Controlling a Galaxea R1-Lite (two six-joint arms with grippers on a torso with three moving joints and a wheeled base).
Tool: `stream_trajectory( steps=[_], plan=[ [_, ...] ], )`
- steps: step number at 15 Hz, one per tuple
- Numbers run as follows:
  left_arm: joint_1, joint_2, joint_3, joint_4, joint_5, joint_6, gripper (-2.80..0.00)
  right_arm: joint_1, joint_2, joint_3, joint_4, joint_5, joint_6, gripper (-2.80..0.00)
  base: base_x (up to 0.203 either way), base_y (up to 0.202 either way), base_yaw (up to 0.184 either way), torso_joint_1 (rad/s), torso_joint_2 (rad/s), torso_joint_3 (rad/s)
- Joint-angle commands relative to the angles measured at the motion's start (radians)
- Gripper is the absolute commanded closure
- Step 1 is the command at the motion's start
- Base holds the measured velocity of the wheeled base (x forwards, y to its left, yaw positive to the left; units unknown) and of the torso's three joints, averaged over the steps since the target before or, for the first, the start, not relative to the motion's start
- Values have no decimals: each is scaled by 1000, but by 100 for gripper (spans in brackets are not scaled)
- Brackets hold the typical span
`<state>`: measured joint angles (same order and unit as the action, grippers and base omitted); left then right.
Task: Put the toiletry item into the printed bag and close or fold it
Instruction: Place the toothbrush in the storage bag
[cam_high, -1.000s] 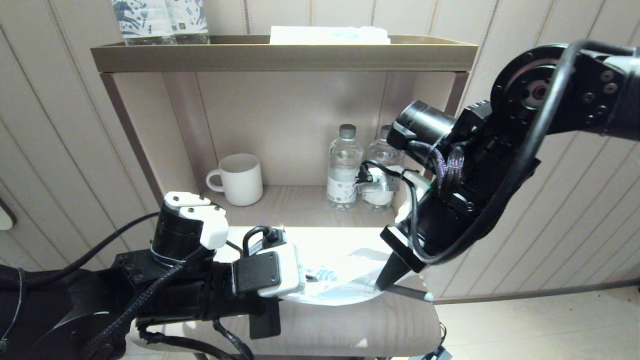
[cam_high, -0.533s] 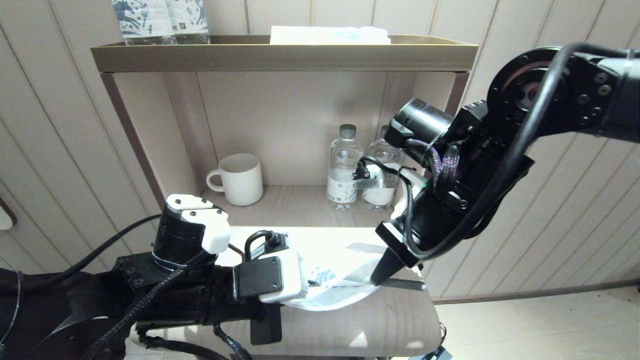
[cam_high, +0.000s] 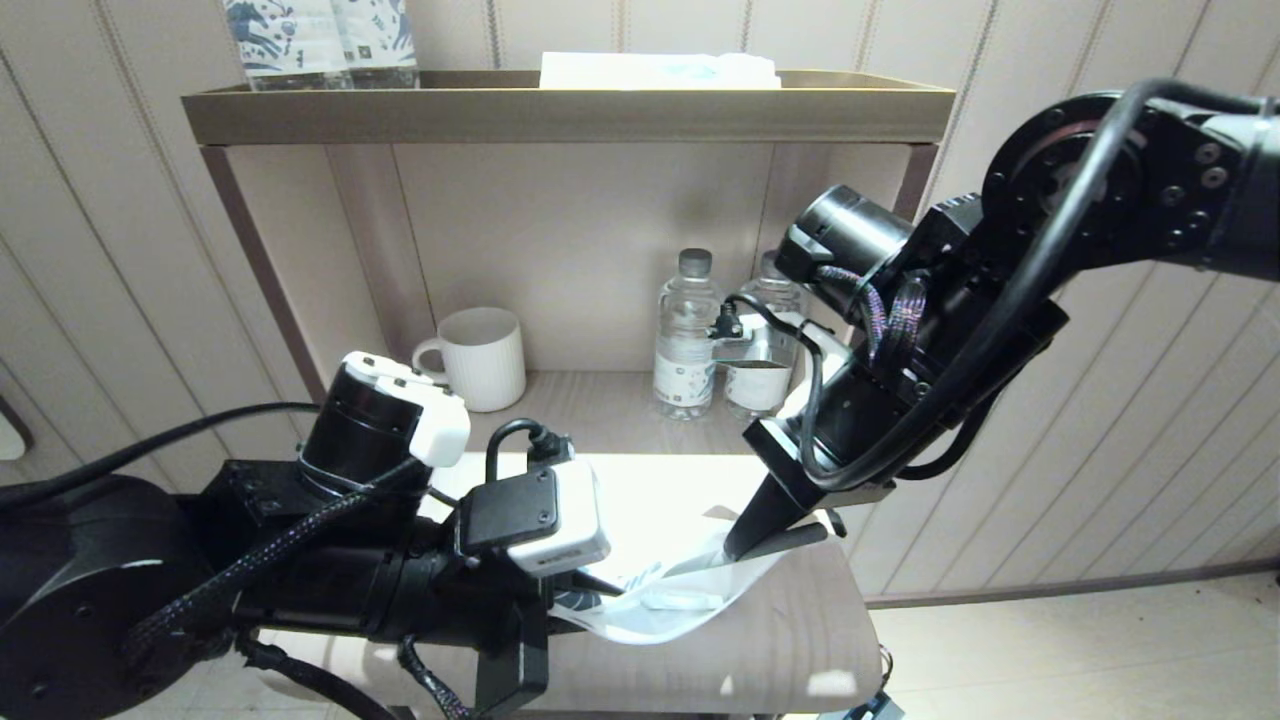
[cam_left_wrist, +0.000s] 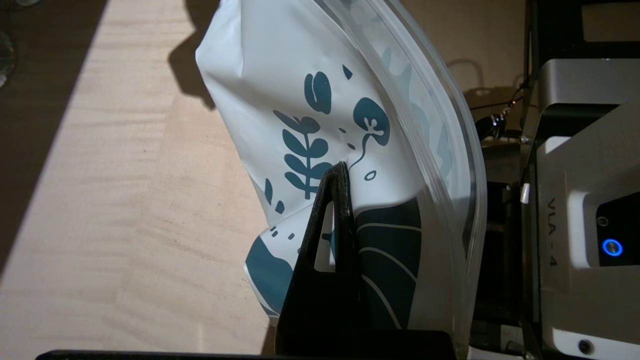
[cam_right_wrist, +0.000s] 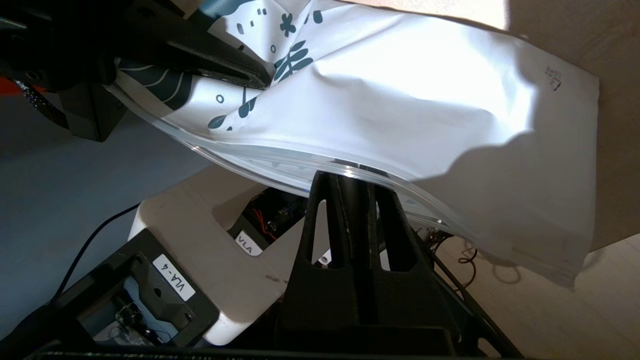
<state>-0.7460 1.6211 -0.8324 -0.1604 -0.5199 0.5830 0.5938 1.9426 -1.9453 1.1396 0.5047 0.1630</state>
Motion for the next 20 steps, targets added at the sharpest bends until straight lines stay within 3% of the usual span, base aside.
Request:
stream_trajectory(
  steps=[1,11,15,20],
  plan=[
    [3,-9,-30,35,-15,-2,0,-5,1,0,5,2,1,0,0,0,0,0,0,0],
    [2,45,-111,29,-18,-175,0,-6,1,-1,-86,15,95,0,0,0,0,0,0,0],
    [2,58,-104,-30,-18,-212,0,-27,6,0,-93,15,95,0,0,0,0,0,0,0],
    [2,60,-100,-31,-25,-213,0,-53,7,-1,-122,12,95,0,0,0,0,0,0,0]
  ],
)
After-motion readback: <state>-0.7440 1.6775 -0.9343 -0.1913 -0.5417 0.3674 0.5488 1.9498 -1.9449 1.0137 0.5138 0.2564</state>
